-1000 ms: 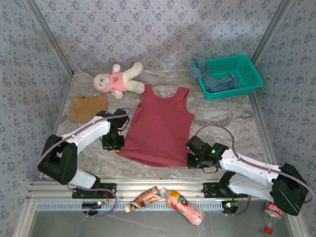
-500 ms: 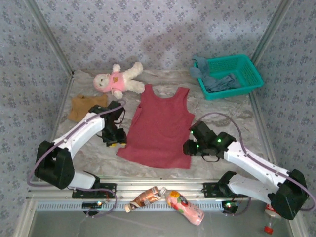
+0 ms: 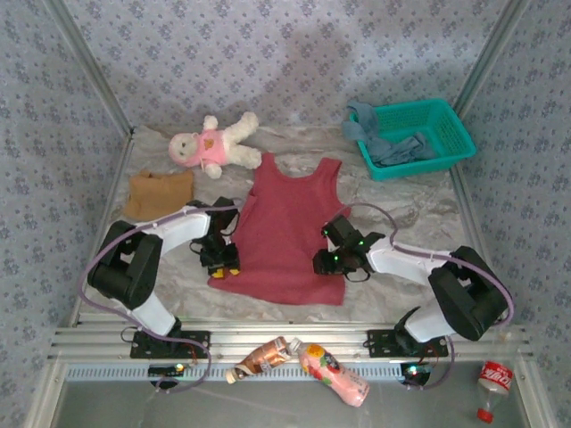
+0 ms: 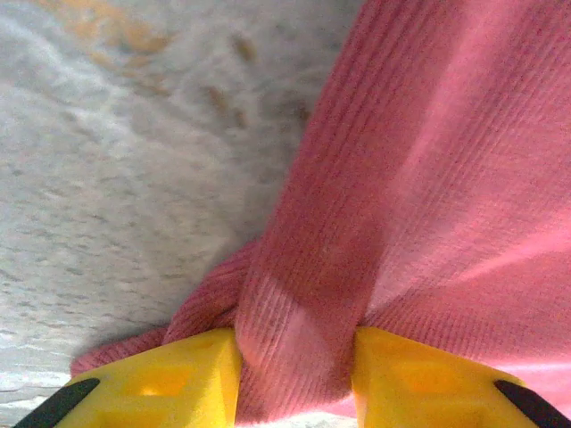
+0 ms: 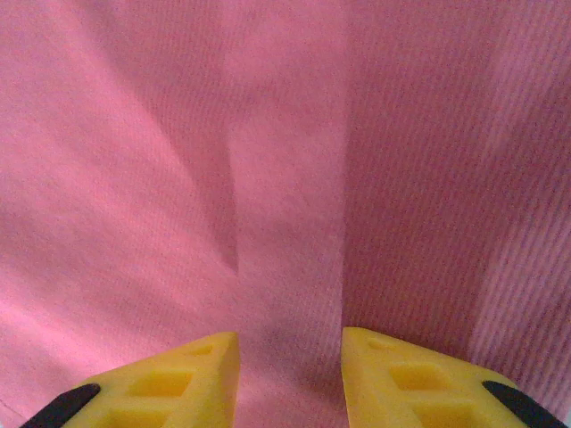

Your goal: Fold and stack the tank tops

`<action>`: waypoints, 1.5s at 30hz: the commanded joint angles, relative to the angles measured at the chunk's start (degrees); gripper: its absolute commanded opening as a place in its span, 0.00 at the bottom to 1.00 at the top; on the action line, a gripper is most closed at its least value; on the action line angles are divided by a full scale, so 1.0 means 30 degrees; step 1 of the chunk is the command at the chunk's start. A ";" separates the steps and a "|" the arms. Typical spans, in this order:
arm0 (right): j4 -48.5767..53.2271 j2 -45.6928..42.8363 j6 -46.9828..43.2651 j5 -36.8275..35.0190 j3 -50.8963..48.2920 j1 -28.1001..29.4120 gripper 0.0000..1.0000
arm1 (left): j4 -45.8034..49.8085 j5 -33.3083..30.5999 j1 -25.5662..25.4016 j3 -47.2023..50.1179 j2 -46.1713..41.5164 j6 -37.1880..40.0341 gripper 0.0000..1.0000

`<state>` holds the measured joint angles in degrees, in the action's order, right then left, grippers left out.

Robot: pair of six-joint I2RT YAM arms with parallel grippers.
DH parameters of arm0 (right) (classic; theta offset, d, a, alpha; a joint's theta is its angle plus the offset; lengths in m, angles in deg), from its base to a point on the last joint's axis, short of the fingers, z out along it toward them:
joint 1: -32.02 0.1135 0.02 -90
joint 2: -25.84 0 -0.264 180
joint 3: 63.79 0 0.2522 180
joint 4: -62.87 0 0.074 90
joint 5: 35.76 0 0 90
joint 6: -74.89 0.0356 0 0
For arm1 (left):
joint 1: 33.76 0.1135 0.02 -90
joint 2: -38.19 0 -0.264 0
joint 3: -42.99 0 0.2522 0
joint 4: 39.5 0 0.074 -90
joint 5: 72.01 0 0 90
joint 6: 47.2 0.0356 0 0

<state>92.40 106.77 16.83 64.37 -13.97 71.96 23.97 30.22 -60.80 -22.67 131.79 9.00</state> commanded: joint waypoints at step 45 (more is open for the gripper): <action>0.0941 0.4154 -0.3068 -0.0844 0.2539 -0.5834 0.43 | 0.1672 -0.4880 0.0135 -0.5213 0.5166 0.1965 0.44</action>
<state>89.63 121.32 3.37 65.42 -0.62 54.78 30.02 18.96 -60.87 -35.92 143.20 11.78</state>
